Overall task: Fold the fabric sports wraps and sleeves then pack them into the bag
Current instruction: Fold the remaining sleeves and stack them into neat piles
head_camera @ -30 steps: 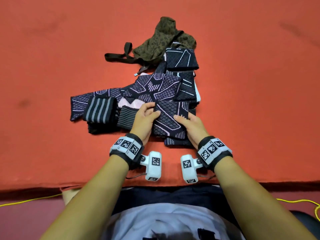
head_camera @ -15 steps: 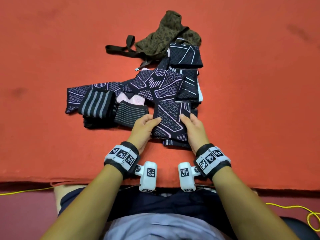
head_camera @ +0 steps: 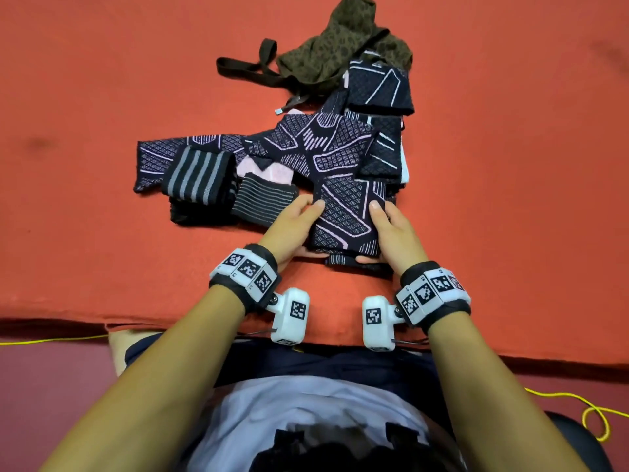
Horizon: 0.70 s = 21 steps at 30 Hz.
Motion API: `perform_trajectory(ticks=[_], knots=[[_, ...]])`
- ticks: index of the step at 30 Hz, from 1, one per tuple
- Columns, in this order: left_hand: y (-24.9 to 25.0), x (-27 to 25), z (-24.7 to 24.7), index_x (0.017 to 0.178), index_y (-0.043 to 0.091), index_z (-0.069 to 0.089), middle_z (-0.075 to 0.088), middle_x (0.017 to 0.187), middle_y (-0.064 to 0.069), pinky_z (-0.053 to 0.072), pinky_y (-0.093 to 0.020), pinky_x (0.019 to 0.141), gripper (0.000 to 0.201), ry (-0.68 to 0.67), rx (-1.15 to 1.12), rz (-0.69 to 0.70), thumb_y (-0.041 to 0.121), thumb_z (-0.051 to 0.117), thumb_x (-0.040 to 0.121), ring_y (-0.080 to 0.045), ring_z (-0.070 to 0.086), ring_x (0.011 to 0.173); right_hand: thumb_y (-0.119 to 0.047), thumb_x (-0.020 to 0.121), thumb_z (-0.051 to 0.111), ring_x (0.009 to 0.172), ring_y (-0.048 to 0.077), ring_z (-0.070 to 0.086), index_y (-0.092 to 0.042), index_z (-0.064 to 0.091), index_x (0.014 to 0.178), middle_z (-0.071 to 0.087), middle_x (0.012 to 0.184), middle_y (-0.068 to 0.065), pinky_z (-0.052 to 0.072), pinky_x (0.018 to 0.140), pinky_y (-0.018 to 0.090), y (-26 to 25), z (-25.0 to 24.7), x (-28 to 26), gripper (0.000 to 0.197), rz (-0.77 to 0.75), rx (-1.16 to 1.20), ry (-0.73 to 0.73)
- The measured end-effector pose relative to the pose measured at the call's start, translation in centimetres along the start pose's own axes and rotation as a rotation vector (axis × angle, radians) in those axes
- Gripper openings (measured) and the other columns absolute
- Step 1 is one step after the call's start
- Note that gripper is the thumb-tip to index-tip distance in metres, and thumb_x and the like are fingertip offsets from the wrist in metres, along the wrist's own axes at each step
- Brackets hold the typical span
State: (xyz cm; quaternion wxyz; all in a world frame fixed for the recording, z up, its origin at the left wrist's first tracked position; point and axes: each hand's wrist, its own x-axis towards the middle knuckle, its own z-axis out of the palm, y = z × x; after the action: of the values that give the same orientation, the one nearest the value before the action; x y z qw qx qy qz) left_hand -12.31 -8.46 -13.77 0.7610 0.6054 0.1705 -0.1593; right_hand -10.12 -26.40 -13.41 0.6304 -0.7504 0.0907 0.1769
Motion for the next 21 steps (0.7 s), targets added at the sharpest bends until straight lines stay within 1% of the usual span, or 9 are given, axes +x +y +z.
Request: perform_trajectory(ticks=[2,4,6,9,12,13,15,18,21], knots=[[0.2,-0.1,0.0,0.111,0.024,0.056,0.068,0.115,-0.004,0.06,-0.042,0.065,0.018,-0.013,0.032,-0.006,0.038,0.047,0.104,-0.019,0.071,0.094,-0.045,0.101,0.051,0.088,0.017,0.075,-0.031,0.064,0.113,0.074,0.11,0.0,0.061,0.06,0.036,0.4,-0.1,-0.5,0.022,0.006,0.078,-0.01],[0.2,-0.1,0.1,0.116,0.026,0.056,0.067,0.12,-0.002,0.059,-0.038,0.062,0.021,-0.014,0.089,0.014,0.04,0.047,0.103,-0.018,0.07,0.099,-0.042,0.102,0.051,0.095,0.018,0.074,-0.025,0.063,0.119,0.074,0.113,0.001,0.061,0.063,0.034,0.7,-0.4,-0.9,0.026,0.017,0.169,-0.035],[0.2,-0.1,0.2,0.121,0.027,0.056,0.067,0.12,0.0,0.059,-0.034,0.059,0.023,-0.017,0.119,0.035,0.04,0.047,0.103,-0.017,0.07,0.099,-0.038,0.103,0.052,0.098,0.019,0.073,-0.021,0.062,0.122,0.074,0.115,0.003,0.062,0.065,0.034,1.0,-0.7,-1.2,0.028,0.02,0.226,-0.047],[0.1,-0.2,0.6,0.122,0.026,0.058,0.069,0.118,-0.001,0.058,-0.029,0.056,0.024,-0.018,0.112,0.059,0.038,0.05,0.103,-0.014,0.071,0.096,-0.034,0.102,0.055,0.095,0.018,0.073,-0.021,0.063,0.121,0.074,0.114,0.005,0.062,0.065,0.035,0.6,-0.9,-1.6,0.025,0.004,0.237,-0.036],[0.2,-0.4,0.7,0.123,0.022,0.06,0.071,0.117,-0.005,0.061,-0.031,0.06,0.026,-0.044,0.073,0.058,0.035,0.053,0.102,-0.018,0.072,0.096,-0.03,0.101,0.058,0.087,0.019,0.074,-0.022,0.065,0.116,0.076,0.101,0.001,0.063,0.067,0.04,0.0,-1.0,-1.5,0.019,-0.035,0.14,-0.011],[0.2,-0.4,0.8,0.124,0.02,0.061,0.072,0.116,-0.006,0.062,-0.032,0.062,0.026,-0.054,0.071,0.059,0.033,0.055,0.101,-0.019,0.073,0.096,-0.028,0.1,0.059,0.085,0.019,0.075,-0.022,0.065,0.116,0.076,0.098,0.001,0.063,0.066,0.041,-0.2,-1.1,-1.4,0.018,-0.043,0.108,-0.013],[0.2,-0.5,0.8,0.124,0.016,0.062,0.073,0.113,-0.008,0.063,-0.034,0.065,0.026,-0.068,0.078,0.058,0.026,0.057,0.101,-0.02,0.073,0.094,-0.023,0.1,0.06,0.084,0.021,0.075,-0.018,0.064,0.117,0.075,0.1,0.005,0.062,0.063,0.039,-0.5,-1.5,-1.2,0.019,-0.042,0.056,-0.03],[0.1,-0.4,0.9,0.121,0.011,0.063,0.073,0.111,-0.01,0.062,-0.03,0.063,0.024,-0.081,0.114,0.061,0.018,0.06,0.099,-0.019,0.073,0.091,-0.015,0.1,0.059,0.08,0.019,0.074,-0.019,0.062,0.112,0.074,0.101,0.006,0.061,0.057,0.034,-0.8,-2.2,-1.1,0.013,-0.016,0.038,-0.065],[-0.3,0.0,1.0,0.116,0.01,0.06,0.072,0.112,-0.017,0.061,-0.029,0.059,0.023,-0.095,0.196,0.057,0.014,0.066,0.094,-0.022,0.074,0.089,-0.009,0.1,0.057,0.074,0.016,0.074,-0.019,0.06,0.108,0.073,0.099,0.006,0.06,0.052,0.03,-0.9,-2.7,-1.3,0.013,0.022,0.022,-0.055]])
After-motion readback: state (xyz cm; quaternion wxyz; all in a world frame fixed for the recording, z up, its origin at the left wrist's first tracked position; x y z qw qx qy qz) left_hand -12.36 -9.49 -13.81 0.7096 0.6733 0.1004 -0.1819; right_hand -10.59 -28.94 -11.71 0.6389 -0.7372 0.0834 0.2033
